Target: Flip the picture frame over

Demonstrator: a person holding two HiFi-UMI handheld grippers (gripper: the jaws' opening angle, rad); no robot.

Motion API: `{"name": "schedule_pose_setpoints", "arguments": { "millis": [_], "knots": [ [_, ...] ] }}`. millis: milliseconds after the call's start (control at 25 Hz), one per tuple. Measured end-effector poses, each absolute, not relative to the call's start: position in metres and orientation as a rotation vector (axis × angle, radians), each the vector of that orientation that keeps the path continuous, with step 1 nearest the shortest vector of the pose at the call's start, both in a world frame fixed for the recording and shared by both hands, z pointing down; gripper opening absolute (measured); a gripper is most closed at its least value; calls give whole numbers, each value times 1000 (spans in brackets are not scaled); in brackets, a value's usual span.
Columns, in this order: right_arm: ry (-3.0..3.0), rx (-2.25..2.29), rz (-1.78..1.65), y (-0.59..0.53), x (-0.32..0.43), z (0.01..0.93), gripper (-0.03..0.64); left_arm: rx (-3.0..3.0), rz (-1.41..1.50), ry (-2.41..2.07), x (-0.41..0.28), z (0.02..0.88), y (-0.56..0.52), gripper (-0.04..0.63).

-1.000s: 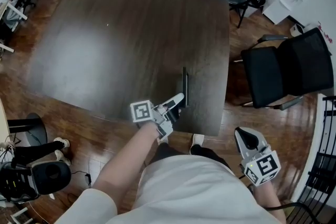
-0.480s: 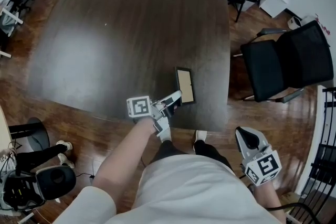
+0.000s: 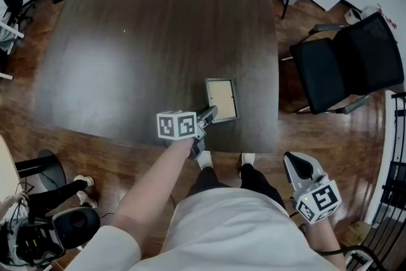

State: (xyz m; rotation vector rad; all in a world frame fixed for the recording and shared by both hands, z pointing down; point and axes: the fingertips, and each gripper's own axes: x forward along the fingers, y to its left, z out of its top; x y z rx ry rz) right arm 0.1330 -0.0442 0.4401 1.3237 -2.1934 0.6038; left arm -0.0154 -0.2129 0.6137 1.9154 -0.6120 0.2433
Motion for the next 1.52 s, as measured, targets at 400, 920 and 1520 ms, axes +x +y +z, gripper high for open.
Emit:
{"name": "schedule_pose_setpoints", "arguments": {
  "millis": [400,920,1520],
  "knots": [
    [-2197,1346,594,-17,138,444,3,2064,815,-1137,-34,630,-231,127],
    [-2452,1245,436,76,195,418,46,2344,483,-1169,-38,481,-31,123],
    [-2617,1189,316,191,204,387,72,2465,369,-1160,-24,396,188,112]
  ]
}}
